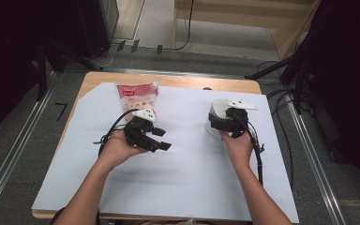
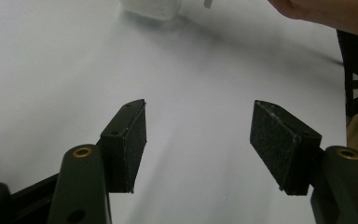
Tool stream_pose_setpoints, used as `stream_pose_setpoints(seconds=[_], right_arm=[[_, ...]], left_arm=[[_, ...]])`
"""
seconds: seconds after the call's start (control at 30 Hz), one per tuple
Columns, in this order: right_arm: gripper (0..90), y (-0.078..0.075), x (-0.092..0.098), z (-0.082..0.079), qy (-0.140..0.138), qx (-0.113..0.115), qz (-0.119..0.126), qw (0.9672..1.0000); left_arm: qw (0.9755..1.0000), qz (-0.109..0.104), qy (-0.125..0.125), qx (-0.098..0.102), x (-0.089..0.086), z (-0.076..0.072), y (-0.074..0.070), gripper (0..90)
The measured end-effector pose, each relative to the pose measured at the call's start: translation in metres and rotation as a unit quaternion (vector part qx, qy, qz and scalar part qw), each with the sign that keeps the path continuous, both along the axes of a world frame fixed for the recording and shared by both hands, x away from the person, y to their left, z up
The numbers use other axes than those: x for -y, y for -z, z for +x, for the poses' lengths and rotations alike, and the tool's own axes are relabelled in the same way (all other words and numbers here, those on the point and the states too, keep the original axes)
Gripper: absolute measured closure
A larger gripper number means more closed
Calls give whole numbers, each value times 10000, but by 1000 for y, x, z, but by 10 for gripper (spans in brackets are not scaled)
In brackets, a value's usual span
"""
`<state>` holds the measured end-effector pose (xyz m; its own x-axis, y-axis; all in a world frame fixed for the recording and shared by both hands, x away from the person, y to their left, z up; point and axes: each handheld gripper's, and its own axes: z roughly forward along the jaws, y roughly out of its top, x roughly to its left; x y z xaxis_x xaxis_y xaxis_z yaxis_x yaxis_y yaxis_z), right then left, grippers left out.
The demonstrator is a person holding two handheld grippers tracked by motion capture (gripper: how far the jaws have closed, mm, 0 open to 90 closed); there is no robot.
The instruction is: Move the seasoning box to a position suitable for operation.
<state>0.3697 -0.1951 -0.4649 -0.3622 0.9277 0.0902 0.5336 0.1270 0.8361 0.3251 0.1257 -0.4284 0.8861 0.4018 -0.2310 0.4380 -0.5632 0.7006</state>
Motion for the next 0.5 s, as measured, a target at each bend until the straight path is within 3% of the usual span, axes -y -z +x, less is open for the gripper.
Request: stream_pose_setpoints(seconds=[0.07, 0.23, 0.27, 0.3, 0.5], right_arm=[[133, 0, 2, -3, -49, 11, -10, 10000], [133, -4, 9, -27, -586, 148, -79, 9981], [133, -4, 9, -27, -586, 148, -79, 9981], [133, -6, 9, -37, -787, 175, -177, 9966], [133, -9, 6, -54, -1064, 163, -9, 9942]], left_arm=[[10000, -10, -8, -7, 0, 0, 0, 374], [9999, -132, 32, -81, 2, 1, 1, 375], [9999, -132, 32, -81, 2, 1, 1, 375], [10000, -38, 33, -51, 3, 0, 1, 376], [9999, -93, 6, -68, 3, 1, 1, 376]])
